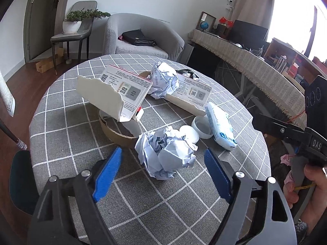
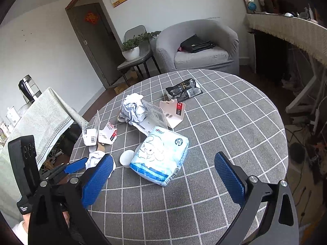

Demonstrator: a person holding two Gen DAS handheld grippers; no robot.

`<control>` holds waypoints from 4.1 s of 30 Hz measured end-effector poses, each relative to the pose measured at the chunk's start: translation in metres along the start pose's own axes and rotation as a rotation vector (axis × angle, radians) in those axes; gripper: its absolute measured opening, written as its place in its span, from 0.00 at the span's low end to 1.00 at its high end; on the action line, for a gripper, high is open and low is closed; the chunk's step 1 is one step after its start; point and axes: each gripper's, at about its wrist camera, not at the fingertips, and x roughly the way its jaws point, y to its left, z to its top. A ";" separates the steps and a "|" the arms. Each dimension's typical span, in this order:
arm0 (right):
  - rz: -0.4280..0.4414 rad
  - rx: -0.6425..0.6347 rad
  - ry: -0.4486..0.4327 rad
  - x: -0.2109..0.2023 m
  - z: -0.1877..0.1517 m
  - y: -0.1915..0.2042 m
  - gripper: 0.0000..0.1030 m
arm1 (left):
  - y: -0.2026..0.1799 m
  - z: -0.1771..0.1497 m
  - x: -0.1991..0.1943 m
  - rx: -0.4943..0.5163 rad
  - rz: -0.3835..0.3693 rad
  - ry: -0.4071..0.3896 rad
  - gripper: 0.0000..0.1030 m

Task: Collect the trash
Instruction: 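Grasp the crumpled paper ball with the left tool while the right tool grasps the diaper pack, then carry the paper ball and diaper pack over the green bin with both tools, then open the left tool over the bin while the right tool releases the diaper pack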

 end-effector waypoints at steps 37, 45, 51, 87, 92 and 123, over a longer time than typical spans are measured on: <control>-0.149 0.056 0.078 0.053 0.003 0.025 0.60 | 0.016 -0.010 -0.048 0.131 -0.025 -0.098 0.54; -0.202 -0.018 0.000 0.039 0.012 0.055 0.60 | 0.046 -0.006 -0.081 0.104 0.038 -0.152 0.54; -0.149 -0.065 -0.031 0.037 0.016 0.085 0.60 | 0.079 -0.005 -0.101 0.056 0.091 -0.178 0.54; 0.198 -0.355 0.124 0.144 -0.018 0.298 0.60 | 0.298 -0.065 -0.065 -0.178 0.432 0.142 0.54; 0.215 -0.382 0.162 0.158 -0.028 0.315 0.60 | 0.316 -0.079 -0.049 -0.189 0.440 0.222 0.54; 0.192 -0.409 0.349 0.258 -0.086 0.363 0.60 | 0.357 -0.077 -0.146 -0.252 0.478 0.014 0.72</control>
